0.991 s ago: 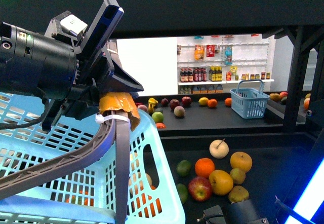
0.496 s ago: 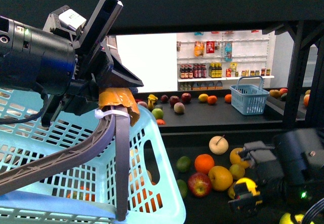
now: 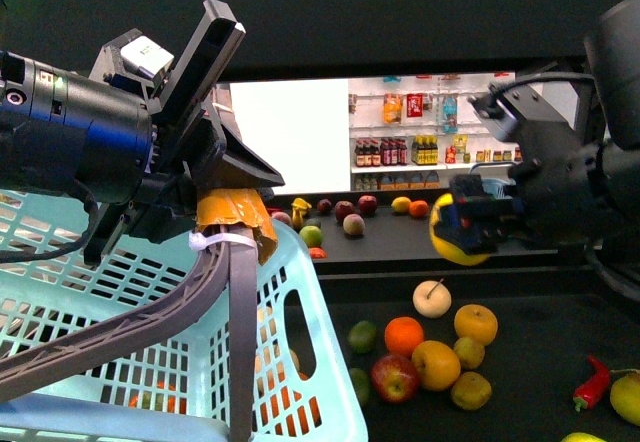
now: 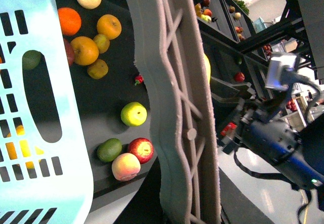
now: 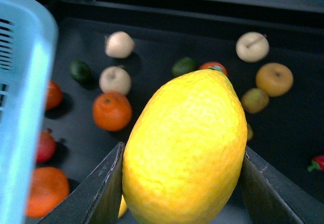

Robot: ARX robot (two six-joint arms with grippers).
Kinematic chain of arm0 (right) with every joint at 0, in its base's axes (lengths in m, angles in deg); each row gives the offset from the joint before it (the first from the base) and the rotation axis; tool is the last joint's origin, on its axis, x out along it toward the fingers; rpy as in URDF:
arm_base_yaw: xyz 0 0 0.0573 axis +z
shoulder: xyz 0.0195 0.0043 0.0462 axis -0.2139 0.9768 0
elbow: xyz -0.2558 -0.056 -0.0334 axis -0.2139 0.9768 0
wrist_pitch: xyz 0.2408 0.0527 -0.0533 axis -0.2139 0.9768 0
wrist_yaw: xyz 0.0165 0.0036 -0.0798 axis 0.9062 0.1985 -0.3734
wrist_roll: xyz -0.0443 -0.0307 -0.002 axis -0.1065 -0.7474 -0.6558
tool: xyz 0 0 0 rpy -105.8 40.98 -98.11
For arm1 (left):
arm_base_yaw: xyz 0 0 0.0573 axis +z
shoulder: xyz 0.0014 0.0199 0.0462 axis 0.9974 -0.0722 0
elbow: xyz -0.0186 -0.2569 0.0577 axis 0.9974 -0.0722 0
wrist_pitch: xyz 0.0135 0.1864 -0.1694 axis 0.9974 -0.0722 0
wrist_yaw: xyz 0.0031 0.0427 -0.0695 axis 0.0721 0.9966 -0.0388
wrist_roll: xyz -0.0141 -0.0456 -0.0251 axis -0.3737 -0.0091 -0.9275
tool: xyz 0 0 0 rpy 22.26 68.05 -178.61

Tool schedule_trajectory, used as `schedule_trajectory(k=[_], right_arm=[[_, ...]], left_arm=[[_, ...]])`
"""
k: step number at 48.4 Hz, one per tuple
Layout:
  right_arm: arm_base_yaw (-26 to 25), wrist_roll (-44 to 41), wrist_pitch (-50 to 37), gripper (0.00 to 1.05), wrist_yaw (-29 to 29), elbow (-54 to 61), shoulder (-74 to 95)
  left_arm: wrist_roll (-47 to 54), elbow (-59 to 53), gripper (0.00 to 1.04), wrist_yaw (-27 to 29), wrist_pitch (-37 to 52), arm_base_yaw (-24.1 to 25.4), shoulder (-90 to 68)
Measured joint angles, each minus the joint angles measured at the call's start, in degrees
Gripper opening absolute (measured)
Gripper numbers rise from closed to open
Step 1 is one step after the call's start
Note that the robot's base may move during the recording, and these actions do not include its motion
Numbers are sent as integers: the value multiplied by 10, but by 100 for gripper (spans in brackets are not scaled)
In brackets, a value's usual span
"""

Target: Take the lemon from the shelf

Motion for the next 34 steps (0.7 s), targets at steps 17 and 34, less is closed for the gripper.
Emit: schedule_trajectory(k=[17, 34], right_arm=[[113, 56, 41, 57, 15, -34, -12], [152, 94, 27, 57, 31, -53, 49]], left_arm=[[0, 0, 10, 0, 0, 0, 0], [0, 0, 10, 0, 0, 0, 0]])
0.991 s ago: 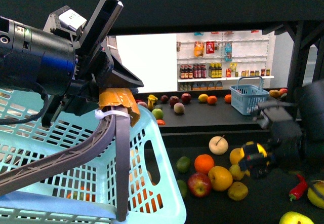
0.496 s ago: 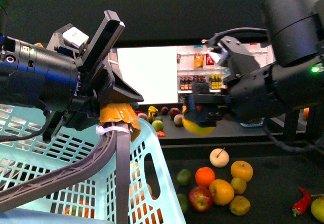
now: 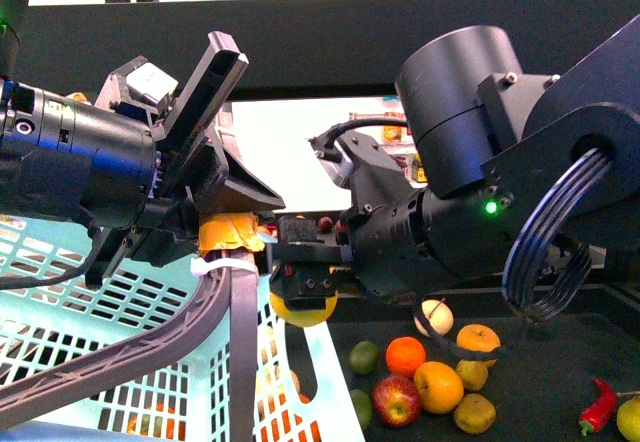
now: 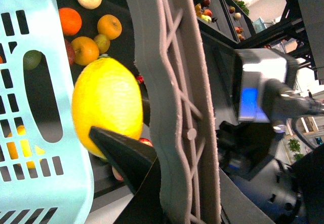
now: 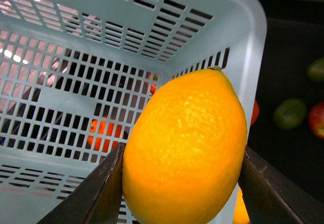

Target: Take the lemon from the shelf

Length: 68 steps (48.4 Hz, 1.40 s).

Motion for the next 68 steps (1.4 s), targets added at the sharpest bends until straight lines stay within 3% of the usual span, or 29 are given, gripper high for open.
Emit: schedule_trajectory(k=[24, 28, 36, 40, 47, 68], right_arm=[[33, 18, -6, 57, 16, -34, 52], [35, 14, -12, 74, 18, -35, 55], [29, 10, -18, 97, 10, -35, 55], [21, 10, -24, 97, 7, -34, 55], [-13, 8, -32, 97, 3, -14, 35], [-187, -28, -108, 97, 21, 119, -74]], left_arm=[[0, 0, 10, 0, 0, 0, 0], [0, 0, 10, 0, 0, 0, 0], [0, 0, 10, 1, 0, 0, 0], [-1, 0, 10, -1, 0, 0, 0], [-4, -1, 10, -7, 0, 0, 0], [-2, -1, 9, 0, 0, -1, -1]])
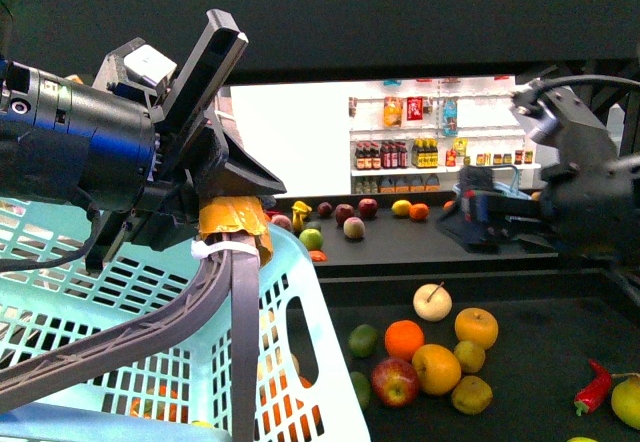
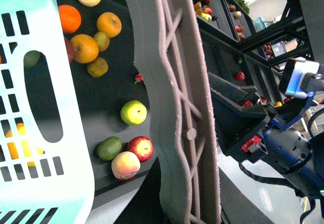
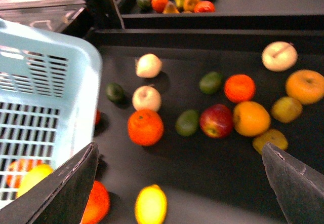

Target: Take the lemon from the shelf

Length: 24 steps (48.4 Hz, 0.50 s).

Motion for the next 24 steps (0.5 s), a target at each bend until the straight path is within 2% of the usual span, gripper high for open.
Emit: schedule_trajectory(k=[5, 9, 24], right_arm=[[-47, -21, -37, 97, 8, 49, 6], [-66, -37, -72, 97, 17, 73, 26], [-64, -77, -162, 97, 8, 85, 203]], left_arm=[[0, 0, 9, 1, 0, 0, 0], [0, 0, 9, 0, 0, 0, 0], [0, 0, 9, 1, 0, 0, 0]])
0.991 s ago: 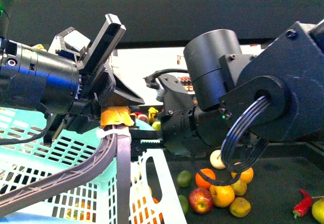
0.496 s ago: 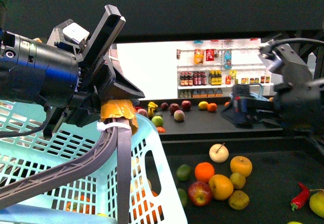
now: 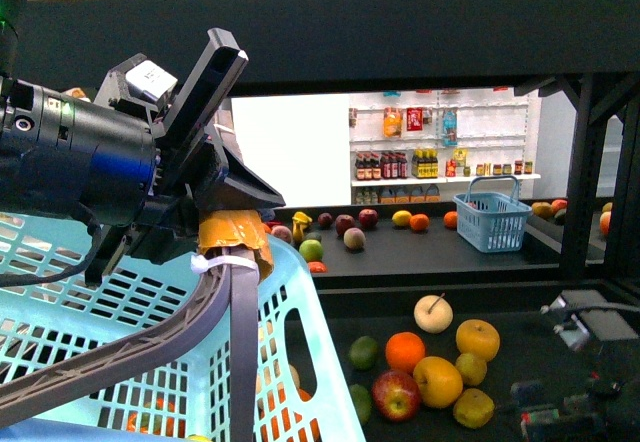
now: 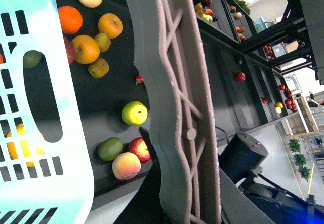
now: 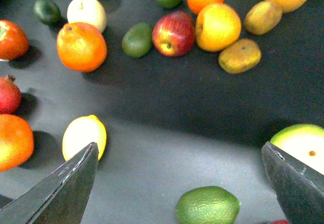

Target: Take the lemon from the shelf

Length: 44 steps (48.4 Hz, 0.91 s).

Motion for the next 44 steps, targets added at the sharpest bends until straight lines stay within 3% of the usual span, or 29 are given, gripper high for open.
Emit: schedule_trajectory(k=[44], right_arm=[[173, 61, -41, 97, -26, -142, 245]], left_arm=[[0, 0, 9, 0, 0, 0, 0]])
